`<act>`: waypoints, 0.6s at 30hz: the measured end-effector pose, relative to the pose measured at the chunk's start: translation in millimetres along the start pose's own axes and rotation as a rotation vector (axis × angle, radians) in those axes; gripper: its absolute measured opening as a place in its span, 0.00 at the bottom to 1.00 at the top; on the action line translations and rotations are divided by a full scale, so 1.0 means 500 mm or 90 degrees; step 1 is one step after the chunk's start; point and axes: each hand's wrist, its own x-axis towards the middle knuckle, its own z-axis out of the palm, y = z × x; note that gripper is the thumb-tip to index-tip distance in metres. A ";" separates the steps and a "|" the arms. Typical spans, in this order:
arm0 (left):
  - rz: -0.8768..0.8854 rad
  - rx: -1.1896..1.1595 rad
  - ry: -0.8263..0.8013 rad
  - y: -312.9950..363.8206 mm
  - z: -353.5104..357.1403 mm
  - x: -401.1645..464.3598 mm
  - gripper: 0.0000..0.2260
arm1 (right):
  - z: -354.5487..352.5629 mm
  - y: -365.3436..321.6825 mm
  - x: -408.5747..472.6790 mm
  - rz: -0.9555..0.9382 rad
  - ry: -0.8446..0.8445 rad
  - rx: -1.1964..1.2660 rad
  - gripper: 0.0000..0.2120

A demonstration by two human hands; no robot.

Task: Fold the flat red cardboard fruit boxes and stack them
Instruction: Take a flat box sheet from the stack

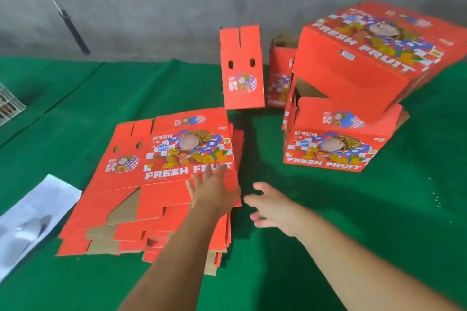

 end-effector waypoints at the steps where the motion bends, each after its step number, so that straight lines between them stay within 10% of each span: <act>1: -0.032 0.068 -0.039 -0.022 0.013 -0.012 0.41 | 0.015 0.017 0.001 0.021 -0.008 0.001 0.34; 10: 0.040 0.260 -0.005 -0.055 0.078 -0.056 0.29 | 0.093 0.061 0.003 0.038 0.001 0.094 0.15; 15: 0.240 0.196 0.226 -0.042 0.062 -0.091 0.07 | 0.061 0.044 -0.010 0.006 0.026 0.265 0.14; 18: 0.314 0.159 0.282 -0.002 0.059 -0.116 0.17 | 0.042 0.032 -0.024 -0.008 0.023 0.386 0.12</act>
